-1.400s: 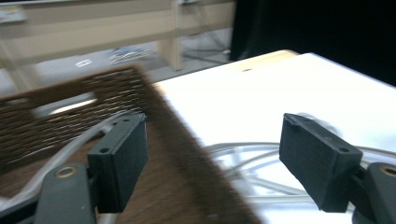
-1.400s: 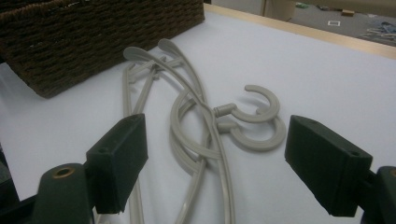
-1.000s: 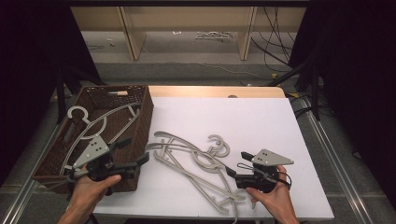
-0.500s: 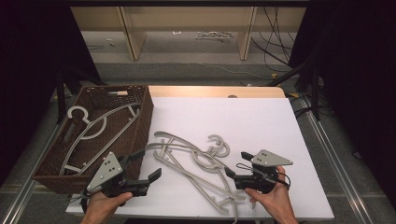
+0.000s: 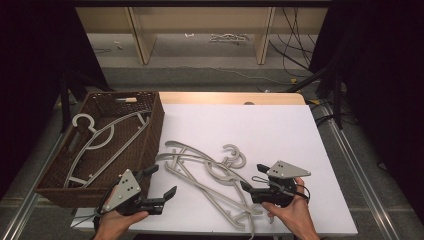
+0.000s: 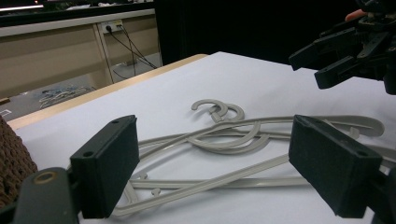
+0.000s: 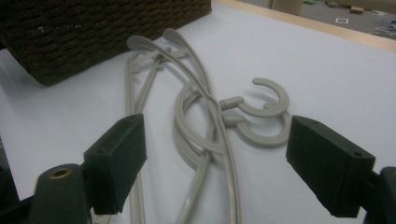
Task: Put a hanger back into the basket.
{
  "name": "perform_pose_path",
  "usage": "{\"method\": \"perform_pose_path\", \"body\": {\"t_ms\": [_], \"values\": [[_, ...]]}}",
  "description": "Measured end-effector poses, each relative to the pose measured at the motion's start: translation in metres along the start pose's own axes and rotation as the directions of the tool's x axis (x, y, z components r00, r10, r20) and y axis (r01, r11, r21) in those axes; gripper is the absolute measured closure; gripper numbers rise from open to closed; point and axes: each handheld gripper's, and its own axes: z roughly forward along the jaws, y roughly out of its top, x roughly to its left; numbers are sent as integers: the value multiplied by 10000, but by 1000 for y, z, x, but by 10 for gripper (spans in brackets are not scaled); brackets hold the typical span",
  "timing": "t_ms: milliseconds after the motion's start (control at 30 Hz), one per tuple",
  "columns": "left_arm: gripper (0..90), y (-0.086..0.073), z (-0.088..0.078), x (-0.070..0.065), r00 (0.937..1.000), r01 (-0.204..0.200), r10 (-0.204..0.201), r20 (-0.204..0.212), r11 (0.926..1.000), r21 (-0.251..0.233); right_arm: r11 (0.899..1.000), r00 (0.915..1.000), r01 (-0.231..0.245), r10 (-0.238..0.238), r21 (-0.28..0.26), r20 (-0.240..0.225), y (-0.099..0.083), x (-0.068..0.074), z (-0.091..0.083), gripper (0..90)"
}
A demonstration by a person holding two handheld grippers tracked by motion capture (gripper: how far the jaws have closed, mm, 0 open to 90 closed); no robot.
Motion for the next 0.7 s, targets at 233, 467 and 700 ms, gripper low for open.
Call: {"method": "perform_pose_path", "body": {"t_ms": [233, 467, 700], "values": [[160, 0, -2, 1, 10000, 46, -47, -55, 9998, -167, 9974, 9997, 248, -251, 669, 30, 3, -9, 9, 252], [160, 1, -2, 2, 10000, 66, -65, 22, 9999, -125, 9740, 9974, 705, -717, 2151, -26, 3, -17, 29, 299], [160, 0, -1, 3, 9999, 64, -63, 80, 9999, -160, 9501, 9967, 810, -794, 3013, -175, 1, -20, 48, 379]]}}
